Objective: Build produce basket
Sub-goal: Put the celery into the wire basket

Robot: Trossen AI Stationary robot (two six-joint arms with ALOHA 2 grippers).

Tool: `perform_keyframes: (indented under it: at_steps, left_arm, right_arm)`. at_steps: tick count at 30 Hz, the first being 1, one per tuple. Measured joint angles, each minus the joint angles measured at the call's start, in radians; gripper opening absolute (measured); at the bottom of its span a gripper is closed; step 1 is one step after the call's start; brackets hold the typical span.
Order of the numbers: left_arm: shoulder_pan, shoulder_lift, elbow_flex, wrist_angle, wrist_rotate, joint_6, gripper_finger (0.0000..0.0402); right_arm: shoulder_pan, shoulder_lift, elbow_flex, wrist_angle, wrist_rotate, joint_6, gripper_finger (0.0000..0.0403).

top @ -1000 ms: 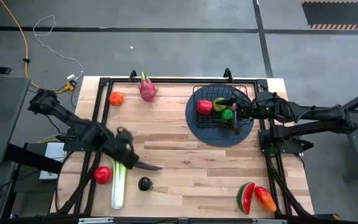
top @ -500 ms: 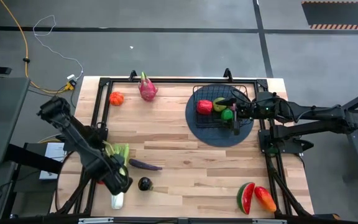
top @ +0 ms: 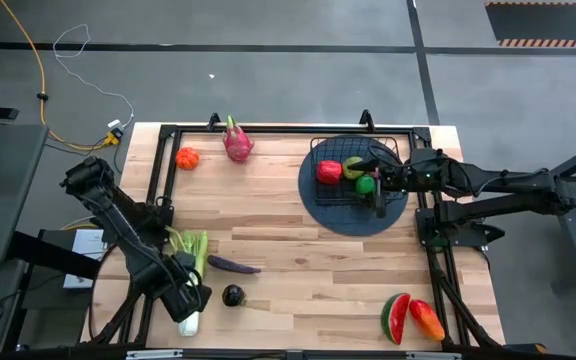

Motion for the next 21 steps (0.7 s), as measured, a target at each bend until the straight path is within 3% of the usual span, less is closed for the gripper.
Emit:
perform_keyframes:
  at_steps: [9,21]
  left_arm:
    - [-0.019,0.013,0.0,0.148,0.002,-0.09,0.0396]
    - [-0.012,0.186,0.0,0.218,0.035,-0.125,0.0395]
  right_arm:
    - [0.0,0.0,0.0,-0.006,0.0,0.0,0.0387]
    - [0.0,0.0,0.0,-0.008,0.0,0.0,0.0387]
